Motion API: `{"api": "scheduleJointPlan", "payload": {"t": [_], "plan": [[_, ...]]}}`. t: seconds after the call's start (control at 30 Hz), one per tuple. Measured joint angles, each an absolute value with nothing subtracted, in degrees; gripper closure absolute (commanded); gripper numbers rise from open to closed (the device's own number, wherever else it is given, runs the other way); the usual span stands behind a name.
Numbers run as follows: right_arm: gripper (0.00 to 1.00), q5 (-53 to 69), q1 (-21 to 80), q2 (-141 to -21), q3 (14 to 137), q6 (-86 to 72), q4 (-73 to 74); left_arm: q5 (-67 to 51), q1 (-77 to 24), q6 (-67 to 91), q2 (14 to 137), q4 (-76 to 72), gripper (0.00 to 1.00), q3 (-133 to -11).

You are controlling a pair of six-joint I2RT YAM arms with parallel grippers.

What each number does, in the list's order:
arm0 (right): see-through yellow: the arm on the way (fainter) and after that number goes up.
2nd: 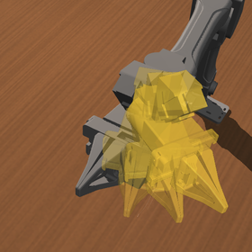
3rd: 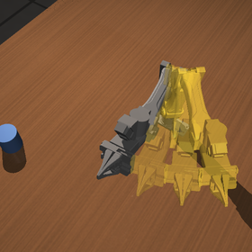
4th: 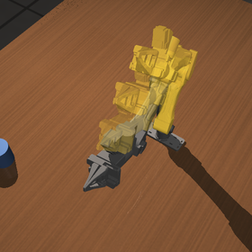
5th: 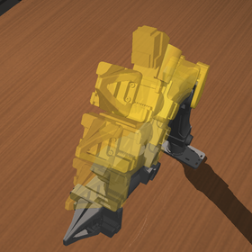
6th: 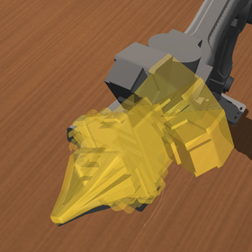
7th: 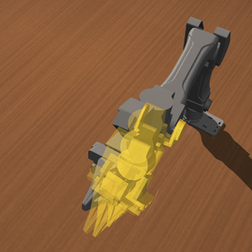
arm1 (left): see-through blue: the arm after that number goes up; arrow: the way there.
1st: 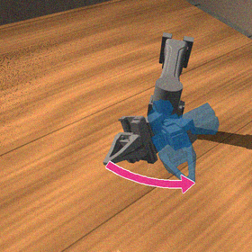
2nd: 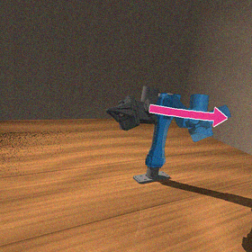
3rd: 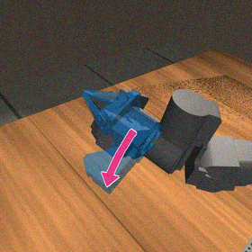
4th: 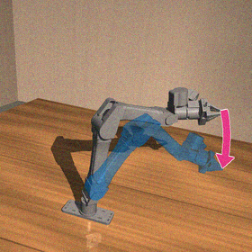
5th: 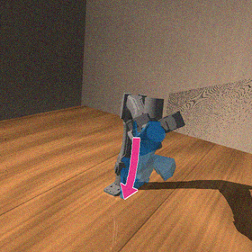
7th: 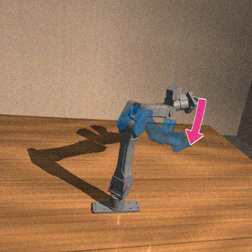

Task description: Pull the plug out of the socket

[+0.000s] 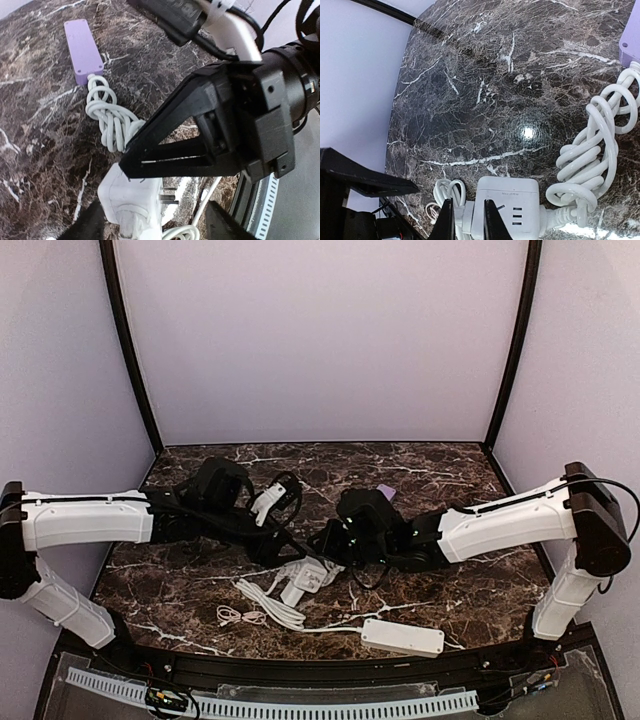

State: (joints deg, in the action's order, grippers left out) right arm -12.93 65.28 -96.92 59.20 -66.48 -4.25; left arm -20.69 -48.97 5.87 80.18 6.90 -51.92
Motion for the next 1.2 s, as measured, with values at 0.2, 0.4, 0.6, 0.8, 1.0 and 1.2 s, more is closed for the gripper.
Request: {"api": "scheduleJointPlan", "payload": {"t": [0.2,0.4,0.6,0.8,1.0,1.2], "plan": [[0.75,-14.55,65.28,-96.88,59.18,-63.11,-3.9,-21.32,-48.97,5.65,80.12,8.88,0.13,-53.15],[0.56,-16.84,65.3,-95.15,57.78,-60.25,-2.72,-19.42,-48.97,6.63,77.95,13.26,0.25,-50.74],[0.54,-18.48,65.32,-91.77,56.36,-58.72,-1.52,-18.72,-48.97,7.92,79.11,16.64,0.36,-49.23],[0.51,-19.53,65.32,-89.23,54.5,-58.59,-0.75,-17.47,-48.97,7.79,83.9,18.65,0.44,-49.76],[0.51,-19.7,65.34,-88.71,53.93,-58.63,0.67,-18.35,-48.97,7.49,87.48,18.96,0.58,-51.42],[0.5,-19.84,65.34,-88.47,53.93,-58.54,0.86,-19.64,-48.95,6.61,90.15,18.85,0.9,-53.52]]}}
